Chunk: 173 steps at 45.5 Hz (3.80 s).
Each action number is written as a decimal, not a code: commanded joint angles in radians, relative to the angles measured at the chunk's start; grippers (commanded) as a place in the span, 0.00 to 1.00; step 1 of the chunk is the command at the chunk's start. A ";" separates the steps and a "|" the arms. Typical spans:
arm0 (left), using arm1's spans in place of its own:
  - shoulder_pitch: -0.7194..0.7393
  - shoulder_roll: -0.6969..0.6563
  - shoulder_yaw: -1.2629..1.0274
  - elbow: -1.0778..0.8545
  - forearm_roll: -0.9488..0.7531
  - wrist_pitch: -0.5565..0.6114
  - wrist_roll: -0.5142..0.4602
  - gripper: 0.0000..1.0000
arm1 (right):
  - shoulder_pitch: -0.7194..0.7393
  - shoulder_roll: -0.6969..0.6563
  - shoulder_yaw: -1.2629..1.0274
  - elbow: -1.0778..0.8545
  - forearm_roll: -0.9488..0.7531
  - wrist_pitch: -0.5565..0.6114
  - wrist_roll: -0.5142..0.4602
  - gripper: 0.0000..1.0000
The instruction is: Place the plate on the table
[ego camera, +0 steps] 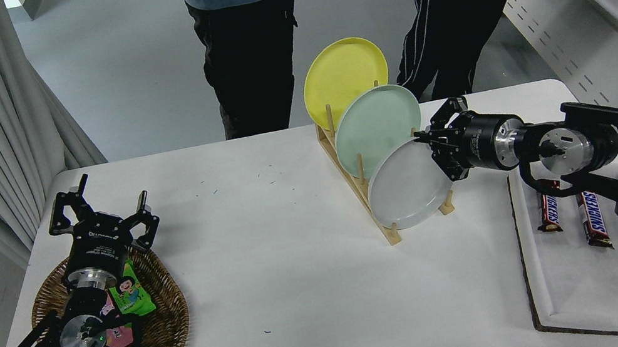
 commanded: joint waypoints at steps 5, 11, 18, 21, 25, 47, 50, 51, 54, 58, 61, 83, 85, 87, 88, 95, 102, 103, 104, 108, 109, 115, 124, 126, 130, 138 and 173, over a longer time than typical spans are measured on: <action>0.000 0.000 0.000 0.000 0.000 0.000 -0.001 1.00 | 0.026 -0.059 0.060 0.057 0.030 -0.038 -0.054 0.00; 0.000 0.000 0.000 0.000 0.000 0.000 0.001 1.00 | 0.049 -0.114 0.060 0.144 0.121 -0.101 -0.078 0.00; 0.000 0.000 0.000 0.000 0.000 0.000 -0.001 1.00 | 0.060 -0.175 0.064 0.258 0.222 -0.138 -0.078 0.00; 0.000 0.000 0.000 0.000 0.000 0.000 0.001 1.00 | 0.064 -0.192 0.066 0.296 0.256 -0.158 -0.078 0.00; 0.000 0.000 0.000 0.000 0.000 0.000 -0.001 1.00 | 0.064 -0.212 0.075 0.345 0.314 -0.198 -0.078 0.00; 0.000 0.000 0.000 0.000 0.000 0.000 0.001 1.00 | -0.104 -0.161 0.282 0.529 0.571 -0.602 -0.074 0.00; 0.000 0.000 0.000 0.000 0.000 0.000 -0.001 1.00 | -0.127 -0.152 0.311 0.548 0.571 -0.675 -0.074 0.00; 0.000 0.000 0.000 0.000 0.000 0.000 -0.001 1.00 | -0.132 -0.152 0.313 0.549 0.571 -0.694 -0.074 0.00; 0.000 0.000 0.000 0.000 0.000 0.000 -0.001 1.00 | -0.155 -0.154 0.314 0.552 0.578 -0.724 -0.084 0.00; 0.000 0.000 0.000 0.000 0.000 0.000 0.001 1.00 | -0.208 -0.160 0.317 0.549 0.629 -0.728 -0.119 0.00; 0.000 0.000 0.000 0.000 0.000 0.000 -0.001 1.00 | -0.253 -0.160 0.320 0.543 0.659 -0.725 -0.124 0.00; 0.000 0.000 0.000 0.000 0.000 0.000 0.001 1.00 | -0.425 0.013 0.445 0.476 0.649 -0.759 -0.125 0.00; 0.000 0.000 0.000 0.000 0.000 0.000 -0.001 1.00 | -0.426 0.027 0.445 0.459 0.646 -0.765 -0.127 0.00; 0.000 0.000 0.000 0.000 0.000 0.000 -0.001 1.00 | -0.428 0.038 0.445 0.440 0.644 -0.776 -0.127 0.00; 0.000 0.000 0.000 0.000 0.000 0.000 -0.001 1.00 | -0.428 0.043 0.445 0.433 0.644 -0.785 -0.127 0.00; 0.000 0.000 0.000 0.000 0.000 0.000 -0.001 1.00 | -0.426 0.075 0.457 0.373 0.641 -0.811 -0.128 0.00; 0.000 0.000 0.000 0.000 0.000 0.000 0.001 1.00 | -0.426 0.075 0.460 0.328 0.630 -0.811 -0.128 0.00; 0.000 0.000 0.000 0.000 0.000 0.000 -0.001 1.00 | -0.426 0.075 0.460 0.321 0.629 -0.811 -0.130 0.00; 0.000 0.000 0.000 0.000 0.000 0.000 -0.001 1.00 | -0.426 0.075 0.460 0.315 0.626 -0.811 -0.133 0.00; 0.000 0.000 0.000 0.000 0.000 0.000 0.001 1.00 | -0.428 0.076 0.460 0.295 0.620 -0.811 -0.154 0.00; 0.000 0.000 0.000 0.000 0.000 0.000 -0.001 1.00 | -0.428 0.076 0.460 0.292 0.617 -0.811 -0.157 0.00; 0.000 0.000 0.000 0.000 0.000 0.000 0.001 1.00 | -0.434 0.078 0.463 0.268 0.604 -0.811 -0.171 0.00; 0.000 0.000 0.000 0.000 0.000 0.000 0.001 1.00 | -0.436 0.092 0.463 0.244 0.600 -0.794 -0.173 0.00; 0.000 0.000 0.000 0.000 0.000 0.000 -0.001 1.00 | -0.436 0.093 0.463 0.238 0.595 -0.788 -0.173 0.00; 0.000 0.000 0.000 0.000 0.000 0.000 -0.001 1.00 | -0.436 0.101 0.465 0.222 0.586 -0.782 -0.173 0.00; 0.000 0.000 0.000 0.000 0.000 0.000 0.001 1.00 | -0.434 0.121 0.463 0.207 0.580 -0.773 -0.177 0.00; 0.000 0.000 0.000 0.000 0.000 0.000 0.001 1.00 | -0.431 0.130 0.484 0.176 0.551 -0.768 -0.176 0.20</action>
